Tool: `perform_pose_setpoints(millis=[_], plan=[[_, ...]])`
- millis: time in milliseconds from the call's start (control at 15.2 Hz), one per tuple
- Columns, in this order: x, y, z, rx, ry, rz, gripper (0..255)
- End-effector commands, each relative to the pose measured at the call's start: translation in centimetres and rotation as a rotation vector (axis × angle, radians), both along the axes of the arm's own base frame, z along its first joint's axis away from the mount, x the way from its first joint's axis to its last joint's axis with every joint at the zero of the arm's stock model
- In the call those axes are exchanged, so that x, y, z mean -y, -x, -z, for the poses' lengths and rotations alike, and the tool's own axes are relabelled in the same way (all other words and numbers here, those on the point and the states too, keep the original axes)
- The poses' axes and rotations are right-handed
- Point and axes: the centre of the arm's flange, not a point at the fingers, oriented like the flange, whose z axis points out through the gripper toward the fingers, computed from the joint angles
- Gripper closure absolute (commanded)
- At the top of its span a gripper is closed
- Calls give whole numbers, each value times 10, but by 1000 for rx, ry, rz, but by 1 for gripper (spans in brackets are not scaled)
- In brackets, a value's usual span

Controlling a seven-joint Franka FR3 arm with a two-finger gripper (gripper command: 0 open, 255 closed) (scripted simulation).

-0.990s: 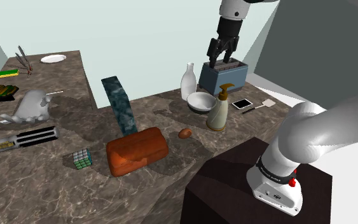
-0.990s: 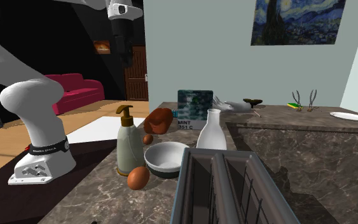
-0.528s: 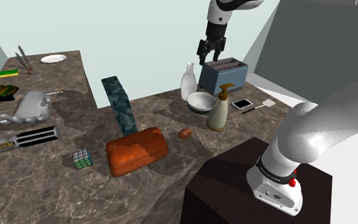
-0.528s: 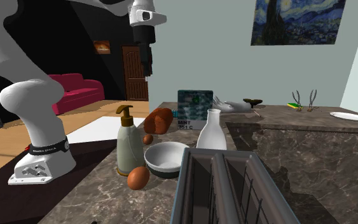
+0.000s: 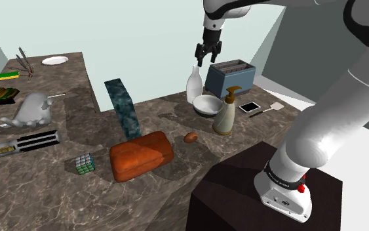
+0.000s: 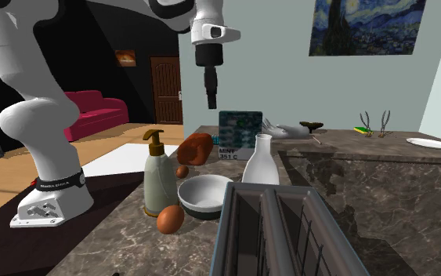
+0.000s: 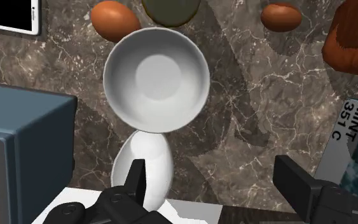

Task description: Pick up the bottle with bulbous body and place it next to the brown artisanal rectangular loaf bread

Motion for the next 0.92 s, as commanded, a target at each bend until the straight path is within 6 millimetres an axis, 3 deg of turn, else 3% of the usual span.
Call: perform_pose_setpoints(millis=[0, 726, 858], plan=[[14, -21, 10, 0, 3, 5, 0], [97, -129, 57, 0, 14, 38, 0], [98, -130, 63, 0, 14, 38, 0]])
